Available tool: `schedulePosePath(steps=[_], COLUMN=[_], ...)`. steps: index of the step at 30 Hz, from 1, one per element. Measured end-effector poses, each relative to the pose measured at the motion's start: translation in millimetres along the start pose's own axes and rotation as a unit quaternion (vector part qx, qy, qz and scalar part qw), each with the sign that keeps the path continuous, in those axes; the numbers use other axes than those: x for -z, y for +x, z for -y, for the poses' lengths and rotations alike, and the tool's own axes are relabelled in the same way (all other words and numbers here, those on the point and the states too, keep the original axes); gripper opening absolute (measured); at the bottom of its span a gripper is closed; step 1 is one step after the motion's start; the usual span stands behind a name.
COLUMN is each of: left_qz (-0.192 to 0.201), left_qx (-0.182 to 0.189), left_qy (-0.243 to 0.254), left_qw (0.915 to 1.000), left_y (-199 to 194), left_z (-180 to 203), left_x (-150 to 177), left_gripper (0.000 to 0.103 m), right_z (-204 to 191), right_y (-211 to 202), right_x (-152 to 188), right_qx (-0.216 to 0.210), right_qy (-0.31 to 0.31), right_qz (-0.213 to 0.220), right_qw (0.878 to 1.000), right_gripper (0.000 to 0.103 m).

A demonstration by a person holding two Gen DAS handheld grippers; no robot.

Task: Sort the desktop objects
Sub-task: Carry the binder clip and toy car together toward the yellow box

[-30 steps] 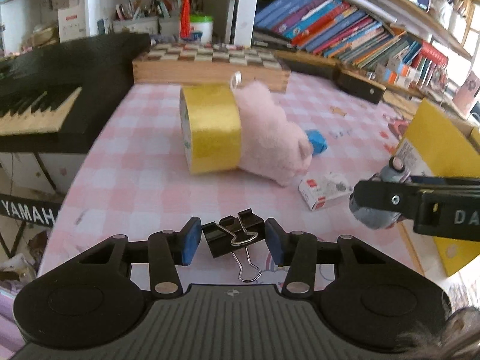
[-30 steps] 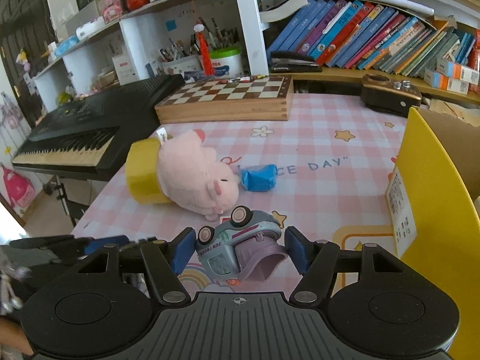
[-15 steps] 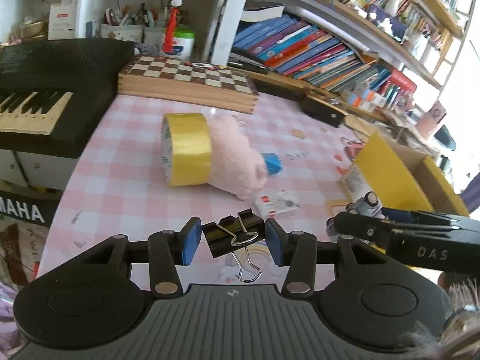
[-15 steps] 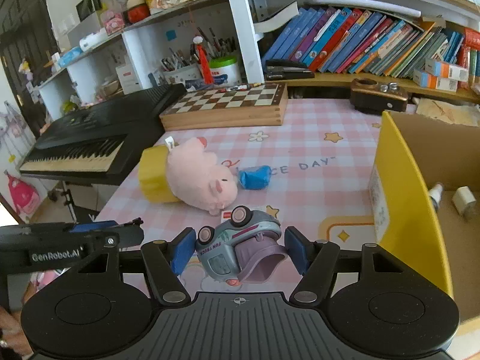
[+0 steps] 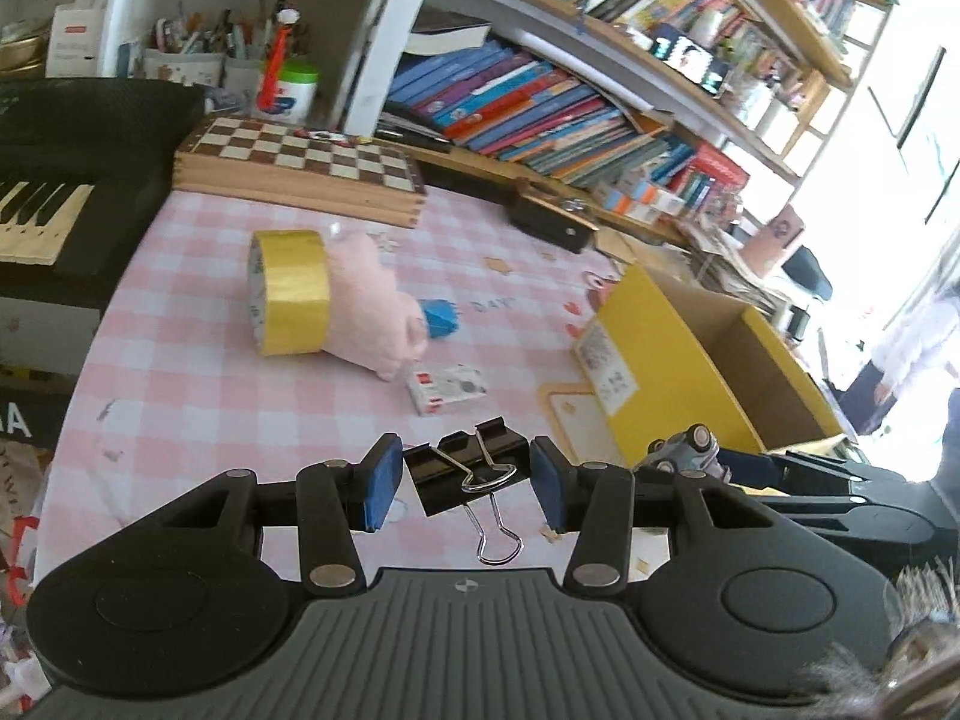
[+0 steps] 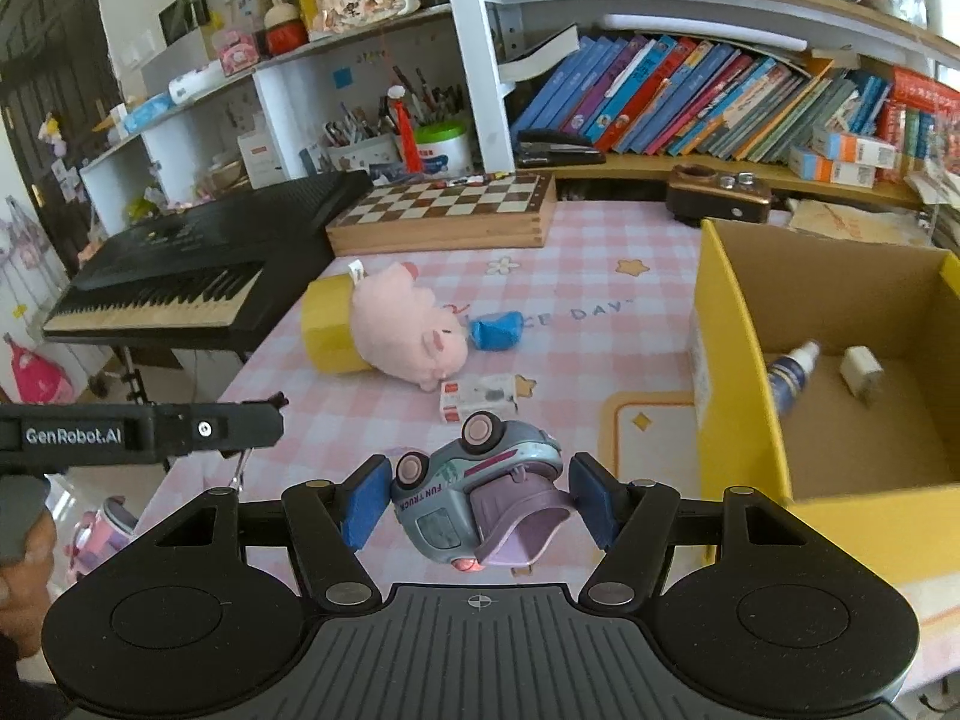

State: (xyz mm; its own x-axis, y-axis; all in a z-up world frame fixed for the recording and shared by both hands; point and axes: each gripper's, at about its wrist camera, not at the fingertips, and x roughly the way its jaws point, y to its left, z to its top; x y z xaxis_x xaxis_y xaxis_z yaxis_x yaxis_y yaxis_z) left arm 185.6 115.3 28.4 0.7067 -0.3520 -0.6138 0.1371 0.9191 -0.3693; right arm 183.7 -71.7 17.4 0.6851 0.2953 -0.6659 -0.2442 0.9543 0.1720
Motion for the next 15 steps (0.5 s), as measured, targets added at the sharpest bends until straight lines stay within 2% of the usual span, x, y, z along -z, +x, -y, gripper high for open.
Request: schedulePosePath(steps=[9,15], left_qz=[-0.009,-0.023], left_qx=[0.034,0.065], left_qy=[0.018,0.038], left_qw=[0.9992,0.9969], left_y=[-11,-11], left_z=[14,28], left_x=[11,16], left_gripper=[0.044,0.044], right_z=[-2,2], right_y=[-26,-44], right_x=[21,36], right_qx=[0.020,0.050], right_qy=[0.024,0.049], right_qz=[0.003,0.006], right_qw=[1.000,0.998], right_gripper=[0.066,0.066])
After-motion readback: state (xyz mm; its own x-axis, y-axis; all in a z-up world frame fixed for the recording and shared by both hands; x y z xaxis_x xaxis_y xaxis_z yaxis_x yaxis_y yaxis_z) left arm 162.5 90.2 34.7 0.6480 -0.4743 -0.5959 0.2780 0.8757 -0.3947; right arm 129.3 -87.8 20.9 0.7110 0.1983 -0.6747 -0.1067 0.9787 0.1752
